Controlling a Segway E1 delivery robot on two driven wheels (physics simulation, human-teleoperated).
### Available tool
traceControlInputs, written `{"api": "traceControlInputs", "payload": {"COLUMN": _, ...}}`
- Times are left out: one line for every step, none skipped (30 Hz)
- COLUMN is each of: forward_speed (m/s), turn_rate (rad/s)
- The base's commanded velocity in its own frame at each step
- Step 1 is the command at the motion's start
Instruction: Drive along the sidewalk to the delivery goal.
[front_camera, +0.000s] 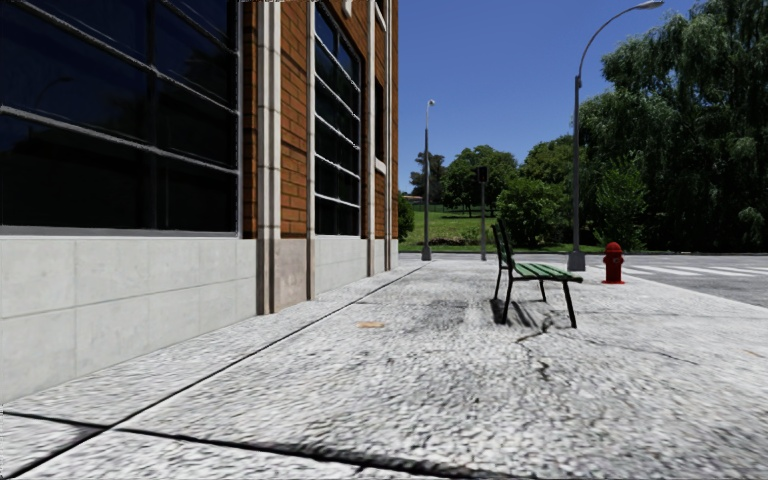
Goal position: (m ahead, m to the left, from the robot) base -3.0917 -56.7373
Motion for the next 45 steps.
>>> {"api": "traceControlInputs", "payload": {"forward_speed": 2.0, "turn_rate": 0.0}}
{"api": "traceControlInputs", "payload": {"forward_speed": 2.0, "turn_rate": 0.0}}
{"api": "traceControlInputs", "payload": {"forward_speed": 2.0, "turn_rate": 0.0}}
{"api": "traceControlInputs", "payload": {"forward_speed": 2.0, "turn_rate": 0.0}}
{"api": "traceControlInputs", "payload": {"forward_speed": 2.0, "turn_rate": 0.0}}
{"api": "traceControlInputs", "payload": {"forward_speed": 2.0, "turn_rate": 0.0}}
{"api": "traceControlInputs", "payload": {"forward_speed": 2.0, "turn_rate": 0.0}}
{"api": "traceControlInputs", "payload": {"forward_speed": 2.0, "turn_rate": 0.0}}
{"api": "traceControlInputs", "payload": {"forward_speed": 2.0, "turn_rate": 0.0}}
{"api": "traceControlInputs", "payload": {"forward_speed": 2.0, "turn_rate": 0.0}}
{"api": "traceControlInputs", "payload": {"forward_speed": 2.0, "turn_rate": 0.0}}
{"api": "traceControlInputs", "payload": {"forward_speed": 2.0, "turn_rate": 0.0}}
{"api": "traceControlInputs", "payload": {"forward_speed": 2.0, "turn_rate": 0.0}}
{"api": "traceControlInputs", "payload": {"forward_speed": 2.0, "turn_rate": 0.0}}
{"api": "traceControlInputs", "payload": {"forward_speed": 2.0, "turn_rate": 0.0}}
{"api": "traceControlInputs", "payload": {"forward_speed": 2.0, "turn_rate": 0.0}}
{"api": "traceControlInputs", "payload": {"forward_speed": 2.0, "turn_rate": 0.0}}
{"api": "traceControlInputs", "payload": {"forward_speed": 2.0, "turn_rate": 0.0}}
{"api": "traceControlInputs", "payload": {"forward_speed": 2.0, "turn_rate": 0.0}}
{"api": "traceControlInputs", "payload": {"forward_speed": 2.0, "turn_rate": 0.0}}
{"api": "traceControlInputs", "payload": {"forward_speed": 2.0, "turn_rate": 0.0}}
{"api": "traceControlInputs", "payload": {"forward_speed": 2.0, "turn_rate": 0.0}}
{"api": "traceControlInputs", "payload": {"forward_speed": 2.0, "turn_rate": 0.0}}
{"api": "traceControlInputs", "payload": {"forward_speed": 2.0, "turn_rate": 0.0}}
{"api": "traceControlInputs", "payload": {"forward_speed": 2.0, "turn_rate": 0.0}}
{"api": "traceControlInputs", "payload": {"forward_speed": 2.0, "turn_rate": 0.0}}
{"api": "traceControlInputs", "payload": {"forward_speed": 2.0, "turn_rate": 0.0}}
{"api": "traceControlInputs", "payload": {"forward_speed": 2.0, "turn_rate": -0.06}}
{"api": "traceControlInputs", "payload": {"forward_speed": 2.0, "turn_rate": -0.06}}
{"api": "traceControlInputs", "payload": {"forward_speed": 2.0, "turn_rate": -0.2}}
{"api": "traceControlInputs", "payload": {"forward_speed": 2.0, "turn_rate": -0.28}}
{"api": "traceControlInputs", "payload": {"forward_speed": 2.0, "turn_rate": -0.31}}
{"api": "traceControlInputs", "payload": {"forward_speed": 2.0, "turn_rate": -0.31}}
{"api": "traceControlInputs", "payload": {"forward_speed": 2.0, "turn_rate": -0.32}}
{"api": "traceControlInputs", "payload": {"forward_speed": 2.0, "turn_rate": -0.32}}
{"api": "traceControlInputs", "payload": {"forward_speed": 2.0, "turn_rate": -0.32}}
{"api": "traceControlInputs", "payload": {"forward_speed": 2.0, "turn_rate": -0.32}}
{"api": "traceControlInputs", "payload": {"forward_speed": 2.0, "turn_rate": -0.32}}
{"api": "traceControlInputs", "payload": {"forward_speed": 2.0, "turn_rate": -0.32}}
{"api": "traceControlInputs", "payload": {"forward_speed": 2.0, "turn_rate": -0.32}}
{"api": "traceControlInputs", "payload": {"forward_speed": 2.0, "turn_rate": -0.32}}
{"api": "traceControlInputs", "payload": {"forward_speed": 2.0, "turn_rate": -0.32}}
{"api": "traceControlInputs", "payload": {"forward_speed": 2.0, "turn_rate": -0.29}}
{"api": "traceControlInputs", "payload": {"forward_speed": 2.0, "turn_rate": -0.03}}
{"api": "traceControlInputs", "payload": {"forward_speed": 2.0, "turn_rate": 0.0}}
